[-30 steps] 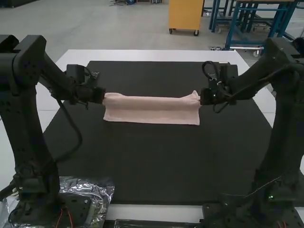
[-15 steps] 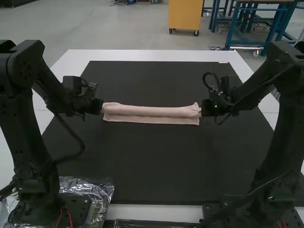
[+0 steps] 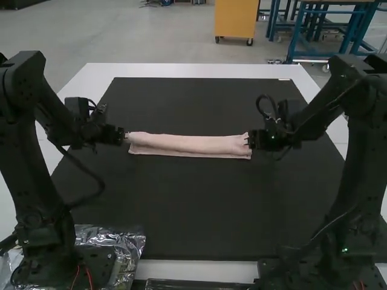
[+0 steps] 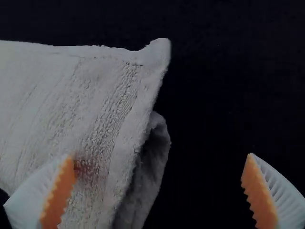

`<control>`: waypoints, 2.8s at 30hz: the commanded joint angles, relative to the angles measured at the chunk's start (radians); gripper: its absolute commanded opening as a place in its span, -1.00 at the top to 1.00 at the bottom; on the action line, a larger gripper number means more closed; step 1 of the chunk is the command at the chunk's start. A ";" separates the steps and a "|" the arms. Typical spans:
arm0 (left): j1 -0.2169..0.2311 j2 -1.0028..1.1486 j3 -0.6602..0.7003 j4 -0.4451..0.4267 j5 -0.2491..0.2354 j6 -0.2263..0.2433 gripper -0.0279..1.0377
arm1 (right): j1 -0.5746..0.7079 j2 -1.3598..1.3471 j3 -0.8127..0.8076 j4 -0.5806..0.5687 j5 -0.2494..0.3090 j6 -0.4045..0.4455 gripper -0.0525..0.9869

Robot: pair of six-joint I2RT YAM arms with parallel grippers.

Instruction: Fold the towel.

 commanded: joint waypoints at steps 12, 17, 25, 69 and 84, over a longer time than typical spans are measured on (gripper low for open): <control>-0.002 -0.040 0.010 -0.019 0.041 -0.036 -0.88 | 0.066 -0.033 0.029 -0.016 0.050 0.022 -0.83; 0.020 -0.040 -0.022 -0.019 0.269 -0.225 -0.88 | 0.069 -0.044 0.031 -0.016 0.050 0.030 -0.83; 0.072 -0.024 -0.030 0.042 0.286 -0.299 -0.87 | 0.071 -0.047 0.027 -0.029 0.050 0.025 -0.83; 0.072 -0.062 -0.001 0.041 0.091 -0.069 -0.87 | 0.299 -0.114 0.164 -0.150 0.059 0.009 0.94; 0.072 -0.062 -0.013 0.068 0.088 -0.078 -0.87 | 0.486 0.048 0.339 -0.104 0.061 0.059 0.94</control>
